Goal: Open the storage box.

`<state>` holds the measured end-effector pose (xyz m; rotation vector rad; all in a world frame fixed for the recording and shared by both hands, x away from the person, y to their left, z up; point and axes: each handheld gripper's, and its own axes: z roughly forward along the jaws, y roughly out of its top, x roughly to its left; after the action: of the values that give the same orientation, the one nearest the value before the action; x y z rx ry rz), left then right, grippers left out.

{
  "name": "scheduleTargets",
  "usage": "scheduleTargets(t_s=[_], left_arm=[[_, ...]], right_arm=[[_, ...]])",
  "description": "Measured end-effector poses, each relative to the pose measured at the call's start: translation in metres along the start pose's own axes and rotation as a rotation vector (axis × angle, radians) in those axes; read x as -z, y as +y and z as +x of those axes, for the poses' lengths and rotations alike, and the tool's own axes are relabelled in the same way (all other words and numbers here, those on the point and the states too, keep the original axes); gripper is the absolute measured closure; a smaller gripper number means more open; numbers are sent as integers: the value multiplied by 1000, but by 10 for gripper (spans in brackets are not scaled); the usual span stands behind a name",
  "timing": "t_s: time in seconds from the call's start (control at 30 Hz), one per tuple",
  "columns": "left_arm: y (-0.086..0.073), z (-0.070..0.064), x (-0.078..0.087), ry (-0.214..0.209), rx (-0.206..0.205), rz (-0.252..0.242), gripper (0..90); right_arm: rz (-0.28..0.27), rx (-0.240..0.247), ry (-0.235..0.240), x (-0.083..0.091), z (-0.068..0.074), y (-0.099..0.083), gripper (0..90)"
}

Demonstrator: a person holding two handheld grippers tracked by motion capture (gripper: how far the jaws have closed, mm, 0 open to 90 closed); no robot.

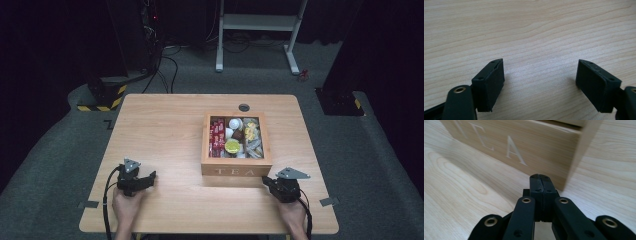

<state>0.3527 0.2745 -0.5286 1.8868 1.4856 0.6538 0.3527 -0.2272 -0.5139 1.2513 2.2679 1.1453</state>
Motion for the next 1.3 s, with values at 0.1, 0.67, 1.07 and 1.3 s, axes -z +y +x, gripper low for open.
scheduleTargets(t_s=[0.1,0.67,1.07,1.3], left_arm=[[0,0,0,0,1,0,233],[0,0,0,0,0,0,233],[0,0,0,0,-1,0,233],[0,0,0,1,-1,0,233]], right_arm=[[5,17,16,-4,5,3,898],[-31,50,109,-22,27,22,898],[-48,20,139,-25,31,36,899],[-60,11,152,-22,34,41,900]])
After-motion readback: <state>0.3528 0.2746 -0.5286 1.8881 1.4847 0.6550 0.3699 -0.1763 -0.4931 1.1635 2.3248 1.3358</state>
